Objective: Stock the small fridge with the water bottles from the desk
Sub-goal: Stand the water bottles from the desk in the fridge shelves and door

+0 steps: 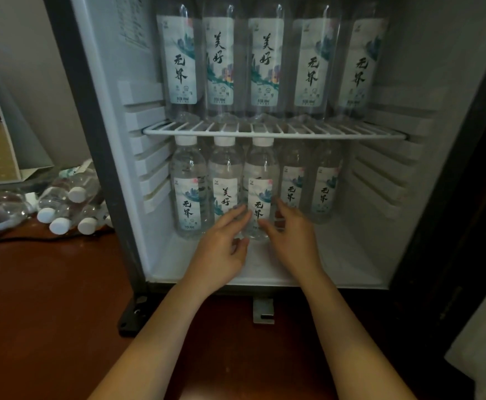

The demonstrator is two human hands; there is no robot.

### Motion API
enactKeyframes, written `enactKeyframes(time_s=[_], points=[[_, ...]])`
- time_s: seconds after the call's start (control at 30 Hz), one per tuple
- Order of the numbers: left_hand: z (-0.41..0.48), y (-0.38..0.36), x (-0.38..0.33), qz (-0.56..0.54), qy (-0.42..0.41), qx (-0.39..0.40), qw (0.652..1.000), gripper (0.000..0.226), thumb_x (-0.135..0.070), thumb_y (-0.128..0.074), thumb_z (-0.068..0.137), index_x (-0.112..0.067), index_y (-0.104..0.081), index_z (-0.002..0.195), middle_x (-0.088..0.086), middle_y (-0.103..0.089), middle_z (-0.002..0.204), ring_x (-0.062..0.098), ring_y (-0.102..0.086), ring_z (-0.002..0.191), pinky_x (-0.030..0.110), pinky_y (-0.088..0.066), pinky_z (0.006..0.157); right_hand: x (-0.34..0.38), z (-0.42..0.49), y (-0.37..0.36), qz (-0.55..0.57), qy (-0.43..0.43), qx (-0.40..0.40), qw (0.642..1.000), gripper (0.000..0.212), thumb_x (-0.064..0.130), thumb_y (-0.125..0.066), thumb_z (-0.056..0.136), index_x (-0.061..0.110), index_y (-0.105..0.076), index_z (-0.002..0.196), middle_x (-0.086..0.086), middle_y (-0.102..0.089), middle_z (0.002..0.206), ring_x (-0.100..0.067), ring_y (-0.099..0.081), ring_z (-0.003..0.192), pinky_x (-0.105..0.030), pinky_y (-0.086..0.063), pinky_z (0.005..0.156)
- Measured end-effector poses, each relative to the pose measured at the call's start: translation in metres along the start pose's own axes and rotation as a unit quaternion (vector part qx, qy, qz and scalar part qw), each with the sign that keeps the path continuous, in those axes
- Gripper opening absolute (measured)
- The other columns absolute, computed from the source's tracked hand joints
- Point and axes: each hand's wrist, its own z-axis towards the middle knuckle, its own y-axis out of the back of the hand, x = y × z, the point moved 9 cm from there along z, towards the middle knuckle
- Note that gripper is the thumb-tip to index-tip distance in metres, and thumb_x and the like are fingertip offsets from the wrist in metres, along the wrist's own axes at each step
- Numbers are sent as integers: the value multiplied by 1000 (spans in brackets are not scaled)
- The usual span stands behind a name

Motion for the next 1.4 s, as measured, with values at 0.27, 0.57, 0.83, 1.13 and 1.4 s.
enactKeyframes(time_s=[0.27,0.57,0.83,1.13,1.4], points=[[0,3,-1,15,1,-13,1000,47,-8,-54,91,-19,-45,136,-15,-37,132,8,-45,124,-3,-37,85,-1,-4,7,-14,-8,-11,1000,40,25,-66,86,14,-59,123,-6,-67,104,-17,-61,92,-19,-39,71],[-4,23,-23,32,-65,-99,992,24,-3,-57,88,-10,-68,109,-8,-58,98,-2,-58,80,2,-44,73,21,-14,18,22,26,-56,998,24,16,-63,88,11,-67,111,-4,-70,98,-8,-60,84,-18,-44,75],[-34,64,-29,3,-57,-150,987,20,-10,-55,85,-13,-70,98,-11,-61,85,7,-65,72,15,-51,64,58,-19,3,54,64,5,997,11,11,-62,88,12,-72,92,9,-64,79,0,-57,69,-3,-40,65],[-106,172,15,138,20,-183,973,25,6,-60,80,-15,-72,89,-2,-66,77,12,-63,66,30,-50,61,152,-55,-80,142,102,123,977,13,18,-59,89,22,-69,81,11,-62,66,-10,-63,64,-33,-53,67],[-178,271,63,194,138,-230,943,37,8,-58,79,-27,-68,88,-18,-61,82,2,-64,71,20,-51,63,227,-86,-184,157,137,212,955,13,25,-59,90,19,-71,87,6,-68,73,-10,-63,70,-29,-48,67]])
